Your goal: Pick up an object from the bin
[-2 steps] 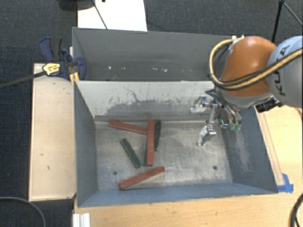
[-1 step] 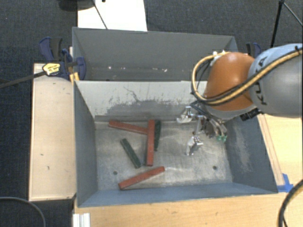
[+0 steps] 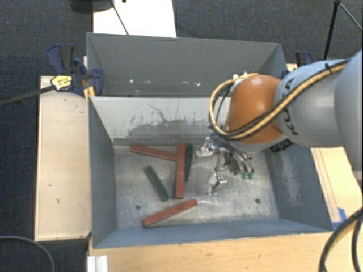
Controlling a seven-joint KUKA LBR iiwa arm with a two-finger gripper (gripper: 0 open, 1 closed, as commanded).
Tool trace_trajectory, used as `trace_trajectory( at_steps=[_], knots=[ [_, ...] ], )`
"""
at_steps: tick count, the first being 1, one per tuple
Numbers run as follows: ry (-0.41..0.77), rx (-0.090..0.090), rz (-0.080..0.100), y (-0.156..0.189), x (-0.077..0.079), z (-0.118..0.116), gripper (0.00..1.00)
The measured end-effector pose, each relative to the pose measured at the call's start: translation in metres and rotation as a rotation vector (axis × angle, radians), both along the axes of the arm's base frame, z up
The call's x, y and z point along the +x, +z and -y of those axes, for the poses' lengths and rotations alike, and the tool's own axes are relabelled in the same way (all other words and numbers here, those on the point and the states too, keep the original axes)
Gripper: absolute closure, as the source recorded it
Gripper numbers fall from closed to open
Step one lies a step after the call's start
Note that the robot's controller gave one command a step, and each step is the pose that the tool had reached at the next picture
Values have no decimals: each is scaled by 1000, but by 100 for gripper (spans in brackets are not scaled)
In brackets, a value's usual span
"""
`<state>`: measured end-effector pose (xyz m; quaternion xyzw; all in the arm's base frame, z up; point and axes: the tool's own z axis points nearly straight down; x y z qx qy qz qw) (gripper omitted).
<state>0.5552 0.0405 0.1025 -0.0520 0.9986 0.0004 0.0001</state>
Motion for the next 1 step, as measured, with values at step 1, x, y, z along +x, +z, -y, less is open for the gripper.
trace_trajectory(
  at_steps=[1],
  knots=[
    [110,-1,21,-20,-33,-17,0]
  ],
)
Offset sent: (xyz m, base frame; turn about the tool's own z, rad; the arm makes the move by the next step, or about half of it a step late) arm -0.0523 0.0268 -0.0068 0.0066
